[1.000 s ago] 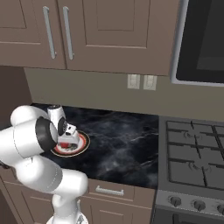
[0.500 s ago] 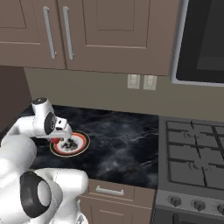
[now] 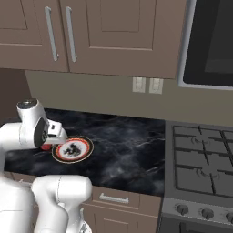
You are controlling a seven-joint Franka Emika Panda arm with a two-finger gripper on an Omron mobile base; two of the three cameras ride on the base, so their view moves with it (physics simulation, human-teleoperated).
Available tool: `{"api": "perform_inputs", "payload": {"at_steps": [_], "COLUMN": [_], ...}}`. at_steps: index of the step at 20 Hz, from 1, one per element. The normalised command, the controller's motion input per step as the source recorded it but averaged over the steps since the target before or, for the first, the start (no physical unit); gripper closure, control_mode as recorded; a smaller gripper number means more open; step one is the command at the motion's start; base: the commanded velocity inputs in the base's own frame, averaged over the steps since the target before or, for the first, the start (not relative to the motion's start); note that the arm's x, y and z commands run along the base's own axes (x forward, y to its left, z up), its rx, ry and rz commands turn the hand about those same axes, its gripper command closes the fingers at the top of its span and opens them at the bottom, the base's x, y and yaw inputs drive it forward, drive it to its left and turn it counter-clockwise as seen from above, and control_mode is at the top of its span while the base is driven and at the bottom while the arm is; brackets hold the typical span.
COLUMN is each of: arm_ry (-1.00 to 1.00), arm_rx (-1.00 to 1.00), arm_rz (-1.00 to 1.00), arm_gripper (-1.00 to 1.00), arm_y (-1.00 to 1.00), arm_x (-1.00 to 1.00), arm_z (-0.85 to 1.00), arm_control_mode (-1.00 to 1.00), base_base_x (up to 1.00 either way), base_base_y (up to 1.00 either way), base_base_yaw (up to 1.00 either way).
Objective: Place the steak on the counter behind the older steak on the same shelf of the fridge to maintain FIFO order. Close the fridge door when finished.
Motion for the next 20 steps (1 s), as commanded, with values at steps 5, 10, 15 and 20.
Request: {"api": "perform_inputs", "payload": {"at_steps": [5, 10, 15, 20], "arm_ry": [-0.09, -0.11, -0.07, -0.05], "arm_rx": [0.00, 0.00, 0.00, 0.00], "arm_rz": [0.00, 0.00, 0.00, 0.00], "arm_gripper": [1.00, 1.00, 1.00, 1.00], "arm_y": [-0.03, -0.15, -0.46, -0.19], "arm_x": [-0.61, -0.58, -0.45, -0.20], "arm_z": [1.00, 0.88, 0.63, 0.15], "arm_control_mode": [-1.00, -1.00, -1.00, -1.00], "base_base_x": [0.00, 0.00, 0.00, 0.00], "base_base_y": [0.00, 0.00, 0.00, 0.00], "base_base_yaw": [0.00, 0.00, 0.00, 0.00]}}
